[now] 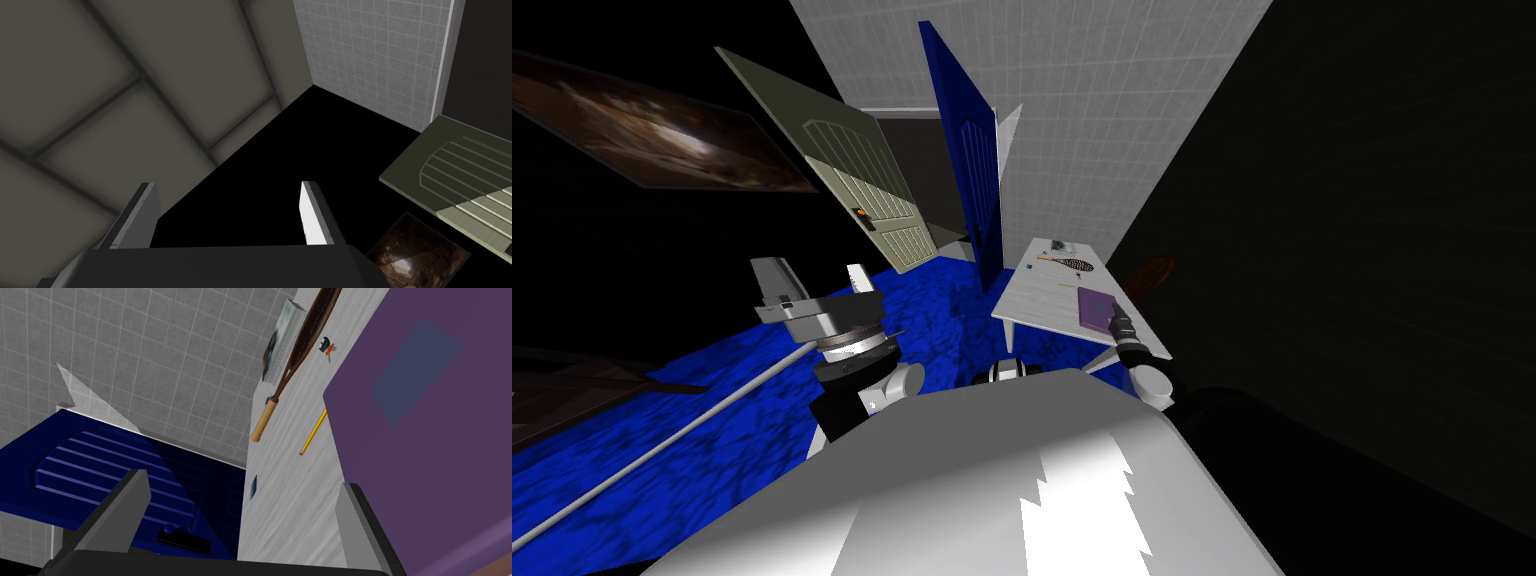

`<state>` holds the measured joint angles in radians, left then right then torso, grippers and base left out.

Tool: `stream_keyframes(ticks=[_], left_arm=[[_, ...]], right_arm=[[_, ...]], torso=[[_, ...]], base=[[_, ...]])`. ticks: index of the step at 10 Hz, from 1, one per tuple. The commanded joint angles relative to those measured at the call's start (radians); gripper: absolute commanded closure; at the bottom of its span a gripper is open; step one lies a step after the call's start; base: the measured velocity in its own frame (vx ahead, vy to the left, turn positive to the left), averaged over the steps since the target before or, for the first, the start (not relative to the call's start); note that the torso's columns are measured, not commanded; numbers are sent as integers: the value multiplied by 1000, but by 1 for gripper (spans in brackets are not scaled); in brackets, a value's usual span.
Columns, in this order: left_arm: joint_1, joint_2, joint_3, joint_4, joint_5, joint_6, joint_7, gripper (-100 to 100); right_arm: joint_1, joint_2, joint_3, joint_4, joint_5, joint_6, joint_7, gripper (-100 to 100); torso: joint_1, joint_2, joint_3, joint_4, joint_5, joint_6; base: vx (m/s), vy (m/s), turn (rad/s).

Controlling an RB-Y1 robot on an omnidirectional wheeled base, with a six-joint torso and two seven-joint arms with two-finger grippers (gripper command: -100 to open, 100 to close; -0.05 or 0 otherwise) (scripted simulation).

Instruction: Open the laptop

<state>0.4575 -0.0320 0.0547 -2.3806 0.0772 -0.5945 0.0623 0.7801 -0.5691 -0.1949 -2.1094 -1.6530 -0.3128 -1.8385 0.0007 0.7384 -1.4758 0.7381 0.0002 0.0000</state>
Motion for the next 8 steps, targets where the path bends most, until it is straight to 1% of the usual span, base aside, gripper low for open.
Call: stream_keyframes(ticks=[1, 2, 3, 4, 8], left_arm=[[0, 0, 0, 0, 0, 0, 0, 0], [0, 0, 0, 0, 0, 0, 0, 0], [0, 0, 0, 0, 0, 0, 0, 0], [0, 0, 0, 0, 0, 0, 0, 0], [0, 0, 0, 0, 0, 0, 0, 0]], right_arm=[[0, 0, 0, 2, 76, 1, 15, -100], [13, -13, -15, -6, 46, 3, 8, -100], [8, -8, -10, -3, 55, 2, 10, -100], [45, -36, -39, -34, 30, 7, -5, -100], [116, -91, -96, -94, -15, 15, -34, -100]], torso=[[0, 0, 0, 0, 0, 0], [-1, 0, 0, 0, 0, 0], [-3, -4, -2, -1, -1, 0], [-1, -2, -2, -1, -1, 0], [0, 0, 0, 0, 0, 0]], base=[[0, 0, 0], [90, -36, -11], [57, -24, 0], [45, 2, -83], [60, 29, -78]])
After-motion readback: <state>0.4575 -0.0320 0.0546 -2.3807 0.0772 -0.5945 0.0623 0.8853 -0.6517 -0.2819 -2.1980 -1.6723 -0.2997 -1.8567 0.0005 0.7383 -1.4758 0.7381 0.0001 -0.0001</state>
